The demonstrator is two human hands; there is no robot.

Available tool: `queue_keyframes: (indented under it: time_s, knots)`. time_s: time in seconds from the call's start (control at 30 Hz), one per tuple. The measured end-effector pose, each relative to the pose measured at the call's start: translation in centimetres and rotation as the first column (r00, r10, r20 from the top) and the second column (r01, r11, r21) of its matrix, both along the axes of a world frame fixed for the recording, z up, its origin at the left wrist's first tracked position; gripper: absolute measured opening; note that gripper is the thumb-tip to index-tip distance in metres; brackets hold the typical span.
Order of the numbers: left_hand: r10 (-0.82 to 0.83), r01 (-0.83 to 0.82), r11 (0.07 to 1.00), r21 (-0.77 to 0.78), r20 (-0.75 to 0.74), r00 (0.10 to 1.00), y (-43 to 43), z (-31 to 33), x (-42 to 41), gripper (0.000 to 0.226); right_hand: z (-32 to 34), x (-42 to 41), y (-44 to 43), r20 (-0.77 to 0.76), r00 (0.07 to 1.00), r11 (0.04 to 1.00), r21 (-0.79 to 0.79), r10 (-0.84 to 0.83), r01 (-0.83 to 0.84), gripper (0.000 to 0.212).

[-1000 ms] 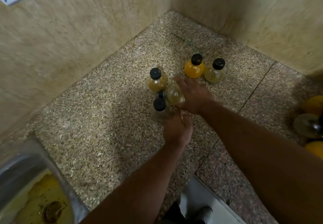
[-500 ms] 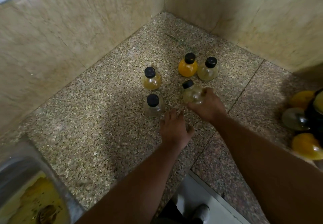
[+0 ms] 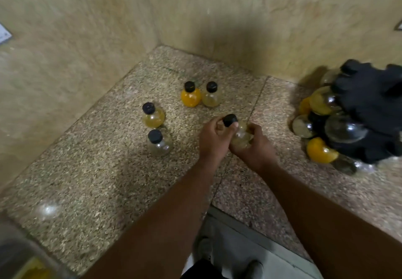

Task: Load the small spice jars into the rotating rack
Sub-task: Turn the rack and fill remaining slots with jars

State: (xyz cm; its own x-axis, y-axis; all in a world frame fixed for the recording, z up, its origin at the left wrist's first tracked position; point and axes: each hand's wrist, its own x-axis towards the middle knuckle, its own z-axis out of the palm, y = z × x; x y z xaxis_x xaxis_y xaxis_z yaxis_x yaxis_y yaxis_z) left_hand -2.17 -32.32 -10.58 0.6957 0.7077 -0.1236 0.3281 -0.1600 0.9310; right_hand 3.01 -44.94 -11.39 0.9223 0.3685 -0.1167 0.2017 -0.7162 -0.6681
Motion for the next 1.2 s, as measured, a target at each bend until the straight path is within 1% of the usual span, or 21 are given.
queue_keyframes:
  time_s: [0.07, 0.13, 0.2, 0.23, 0.3, 0.37, 0.43, 0.47, 0.5, 0.57, 0.6, 0.67, 0.7, 0.73, 0.77, 0.93, 1.03, 1.2]
  knots:
    - [-0.06, 0.061, 0.998, 0.025, -0.01, 0.998, -1.4, 0.8, 0.3, 0.046, 0.2, -0.2, -1.9, 0.007, 1.0, 1.0, -0.017, 0.006, -0.006, 0.093]
    - [-0.109, 0.11, 0.991, 0.071, -0.021, 0.994, -2.8, 1.5, 0.8, 0.034, 0.4, -0.2, -4.0, -0.025, 0.999, 1.0, 0.015, 0.024, -0.023, 0.094]
    - [-0.159, 0.16, 0.981, 0.109, -0.021, 0.987, -4.5, 2.4, 1.7, 0.029, 0.7, 0.1, -6.6, -0.061, 0.997, 0.999, 0.036, 0.039, -0.037, 0.091]
    - [-0.187, 0.187, 0.973, 0.132, -0.018, 0.982, -5.3, 2.9, 2.2, 0.029, 1.0, 0.2, -7.9, -0.081, 0.996, 0.998, 0.057, 0.036, -0.031, 0.086]
    - [-0.26, 0.256, 0.95, 0.179, 0.002, 0.966, -7.3, 4.0, 3.2, 0.034, 1.3, 0.4, -10.6, -0.138, 0.989, 0.988, 0.14, -0.042, 0.062, 0.07]
    - [-0.336, 0.326, 0.92, 0.219, 0.011, 0.942, -9.1, 5.0, 4.3, 0.039, 1.7, 0.8, -13.0, -0.19, 0.966, 0.946, 0.238, -0.175, 0.218, 0.052]
    - [-0.425, 0.408, 0.878, 0.251, 0.016, 0.905, -11.0, 5.8, 5.1, 0.042, 2.4, 1.1, -15.3, -0.266, 0.92, 0.859, 0.352, -0.289, 0.372, 0.03]
    - [-0.473, 0.453, 0.85, 0.268, 0.014, 0.881, -12.0, 6.0, 5.5, 0.043, 3.0, 1.2, -16.5, -0.294, 0.897, 0.808, 0.405, -0.329, 0.429, 0.023]
    - [-0.513, 0.49, 0.824, 0.283, 0.008, 0.858, -12.8, 6.1, 5.8, 0.044, 3.5, 1.3, -17.5, -0.316, 0.873, 0.755, 0.443, -0.372, 0.483, 0.022]
    - [-0.59, 0.562, 0.767, 0.311, -0.005, 0.808, -15.2, 6.7, 6.4, 0.047, 5.1, 1.6, -20.2, -0.412, 0.793, 0.605, 0.512, -0.449, 0.609, 0.03]
    - [-0.624, 0.591, 0.739, 0.324, -0.001, 0.781, -16.4, 6.9, 6.8, 0.047, 5.8, 2.0, -21.5, -0.496, 0.741, 0.513, 0.535, -0.453, 0.672, 0.033]
    - [-0.671, 0.63, 0.703, 0.331, 0.014, 0.741, -18.1, 7.3, 7.3, 0.048, 7.1, 3.0, -23.2, -0.643, 0.655, 0.352, 0.553, -0.397, 0.756, 0.036]
    - [-0.689, 0.644, 0.684, 0.342, 0.014, 0.725, -19.1, 7.6, 7.6, 0.05, 7.6, 3.6, -24.3, -0.677, 0.633, 0.295, 0.56, -0.375, 0.774, 0.036]
    - [-0.699, 0.65, 0.67, 0.358, 0.011, 0.715, -19.8, 7.8, 7.9, 0.052, 7.9, 4.2, -25.1, -0.683, 0.63, 0.274, 0.568, -0.368, 0.776, 0.035]
    - [-0.703, 0.649, 0.662, 0.375, 0.009, 0.711, -20.5, 8.0, 8.2, 0.052, 8.3, 4.7, -25.7, -0.678, 0.633, 0.277, 0.569, -0.374, 0.774, 0.034]
    - [-0.702, 0.624, 0.638, 0.452, 0.008, 0.712, -23.2, 8.9, 9.8, 0.052, 10.4, 7.3, -27.9, -0.624, 0.649, 0.376, 0.529, -0.436, 0.761, 0.028]
    - [-0.679, 0.59, 0.642, 0.49, 0.006, 0.735, -24.3, 9.2, 10.6, 0.05, 11.3, 8.9, -27.9, -0.616, 0.648, 0.418, 0.496, -0.448, 0.761, 0.024]
    - [-0.698, 0.633, 0.574, 0.519, -0.094, 0.71, -25.4, 9.0, 11.2, 0.05, 11.7, 10.6, -27.6, -0.605, 0.64, 0.456, 0.453, -0.474, 0.766, 0.021]
